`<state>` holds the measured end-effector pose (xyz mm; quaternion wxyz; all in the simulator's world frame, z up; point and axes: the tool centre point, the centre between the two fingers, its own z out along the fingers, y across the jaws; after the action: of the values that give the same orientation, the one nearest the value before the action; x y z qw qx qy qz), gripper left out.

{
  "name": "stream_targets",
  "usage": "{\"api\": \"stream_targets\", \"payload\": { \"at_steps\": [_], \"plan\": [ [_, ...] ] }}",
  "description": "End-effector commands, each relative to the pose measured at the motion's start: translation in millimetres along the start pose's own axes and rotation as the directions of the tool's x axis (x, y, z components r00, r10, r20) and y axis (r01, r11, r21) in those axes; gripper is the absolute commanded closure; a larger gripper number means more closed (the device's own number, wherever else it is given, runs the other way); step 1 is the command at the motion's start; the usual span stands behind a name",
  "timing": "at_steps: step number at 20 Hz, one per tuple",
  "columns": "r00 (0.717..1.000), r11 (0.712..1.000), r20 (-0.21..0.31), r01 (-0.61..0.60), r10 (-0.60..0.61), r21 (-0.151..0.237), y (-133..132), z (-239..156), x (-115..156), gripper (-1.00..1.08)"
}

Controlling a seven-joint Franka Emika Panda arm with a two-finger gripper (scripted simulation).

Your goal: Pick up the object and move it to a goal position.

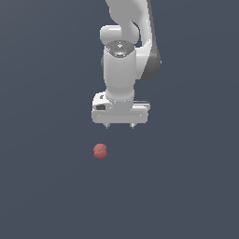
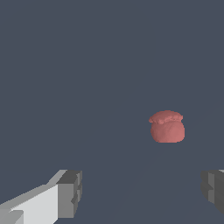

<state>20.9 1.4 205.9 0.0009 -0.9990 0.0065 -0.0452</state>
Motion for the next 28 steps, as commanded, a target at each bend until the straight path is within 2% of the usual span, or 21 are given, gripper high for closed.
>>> {"api": "stream_targets", "payload": {
  "at_steps": [1, 9, 15, 22, 28],
  "plan": [
    [1.000, 1.000, 0.000, 0.000, 0.000, 0.000, 0, 0, 0, -0.92],
    [0.999, 0.999, -0.035, 0.020, -0.021, -0.030, 13, -16, 8, -0.92],
    [0.999, 0.999, -0.032, 0.022, -0.023, -0.029, 14, -13, 8, -0.92],
    [0.999, 0.999, -0.007, 0.045, -0.046, -0.028, 30, 11, 15, -0.92],
    [0.996, 0.996, 0.032, 0.082, -0.081, -0.019, 55, 51, 21, -0.92]
  ]
}}
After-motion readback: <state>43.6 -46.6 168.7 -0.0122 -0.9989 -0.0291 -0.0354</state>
